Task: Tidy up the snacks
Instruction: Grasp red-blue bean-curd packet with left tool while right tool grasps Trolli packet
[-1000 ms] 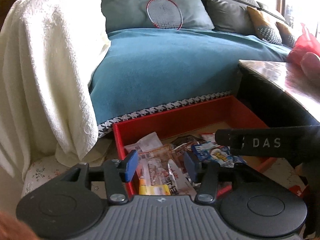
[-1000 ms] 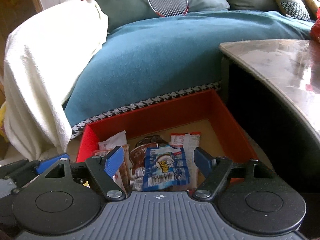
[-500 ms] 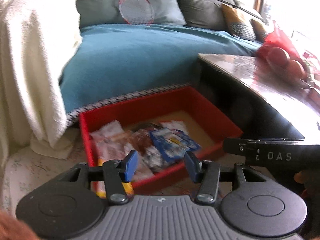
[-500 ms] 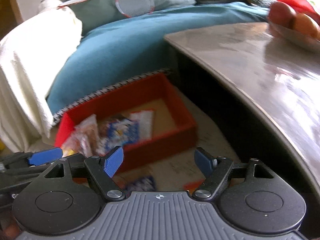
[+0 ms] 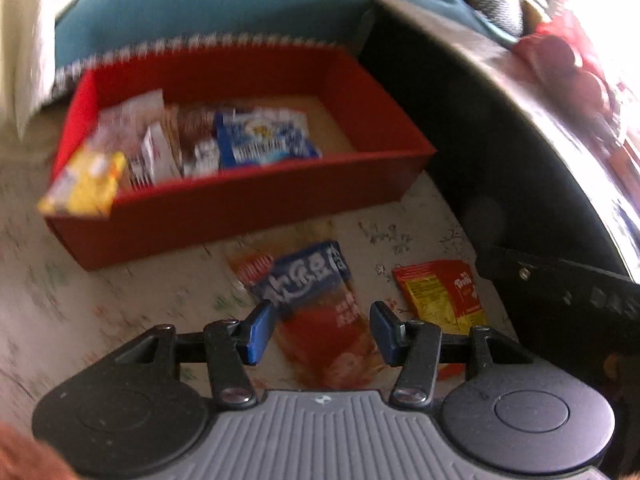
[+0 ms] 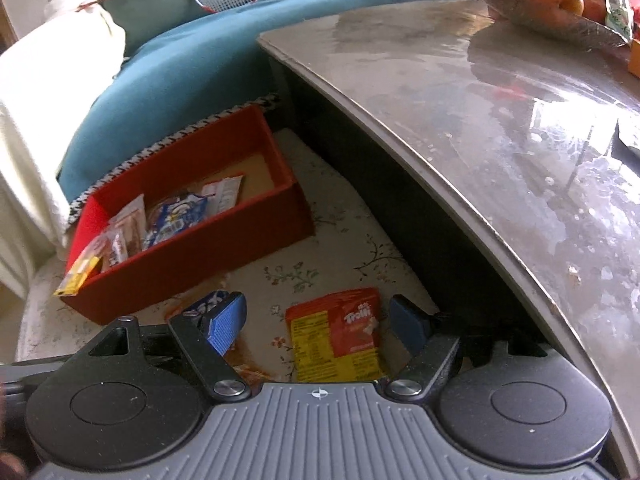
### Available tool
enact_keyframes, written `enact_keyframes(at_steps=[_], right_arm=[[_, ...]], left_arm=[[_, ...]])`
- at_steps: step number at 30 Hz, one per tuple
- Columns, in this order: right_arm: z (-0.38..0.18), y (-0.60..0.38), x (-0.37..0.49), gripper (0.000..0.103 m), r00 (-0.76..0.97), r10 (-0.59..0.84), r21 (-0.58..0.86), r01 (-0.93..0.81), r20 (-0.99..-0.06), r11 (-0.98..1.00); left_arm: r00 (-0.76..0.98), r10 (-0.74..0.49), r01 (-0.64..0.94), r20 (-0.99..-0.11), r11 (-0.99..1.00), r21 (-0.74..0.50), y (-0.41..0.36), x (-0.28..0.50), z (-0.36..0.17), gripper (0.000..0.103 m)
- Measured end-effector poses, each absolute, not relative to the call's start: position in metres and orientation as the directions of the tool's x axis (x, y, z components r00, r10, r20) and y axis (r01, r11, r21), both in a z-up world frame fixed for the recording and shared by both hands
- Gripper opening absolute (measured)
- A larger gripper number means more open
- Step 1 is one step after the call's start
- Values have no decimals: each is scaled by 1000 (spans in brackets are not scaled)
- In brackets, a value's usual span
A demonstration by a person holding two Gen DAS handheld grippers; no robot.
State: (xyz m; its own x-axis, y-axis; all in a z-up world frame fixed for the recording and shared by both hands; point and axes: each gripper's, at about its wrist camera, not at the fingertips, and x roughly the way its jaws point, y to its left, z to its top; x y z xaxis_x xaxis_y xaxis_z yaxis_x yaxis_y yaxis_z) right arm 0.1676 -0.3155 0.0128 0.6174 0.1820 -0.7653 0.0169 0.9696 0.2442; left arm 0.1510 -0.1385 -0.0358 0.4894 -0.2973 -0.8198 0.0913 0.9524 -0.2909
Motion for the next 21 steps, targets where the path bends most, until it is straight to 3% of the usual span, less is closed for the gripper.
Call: enact_keyframes(at_steps=[9, 12, 16, 21], right_arm=[[7, -322, 171, 84, 582, 276, 352, 20, -765, 936], [2, -318, 171, 84, 562, 272, 335, 10, -781, 942], [-12, -313, 177, 84, 521, 244, 303, 29, -818, 953], [-31, -295, 187, 86, 480, 153, 182, 15, -864, 983]], left_arm=[[500, -146, -106, -854, 968, -228, -161, 167, -56, 49], [518, -126, -70, -846, 980, -189, -164, 165, -58, 48], [503, -153, 24, -851, 986, -163, -153, 153, -54, 39], [477, -143, 123, -867, 988, -95, -125, 125, -47, 35]])
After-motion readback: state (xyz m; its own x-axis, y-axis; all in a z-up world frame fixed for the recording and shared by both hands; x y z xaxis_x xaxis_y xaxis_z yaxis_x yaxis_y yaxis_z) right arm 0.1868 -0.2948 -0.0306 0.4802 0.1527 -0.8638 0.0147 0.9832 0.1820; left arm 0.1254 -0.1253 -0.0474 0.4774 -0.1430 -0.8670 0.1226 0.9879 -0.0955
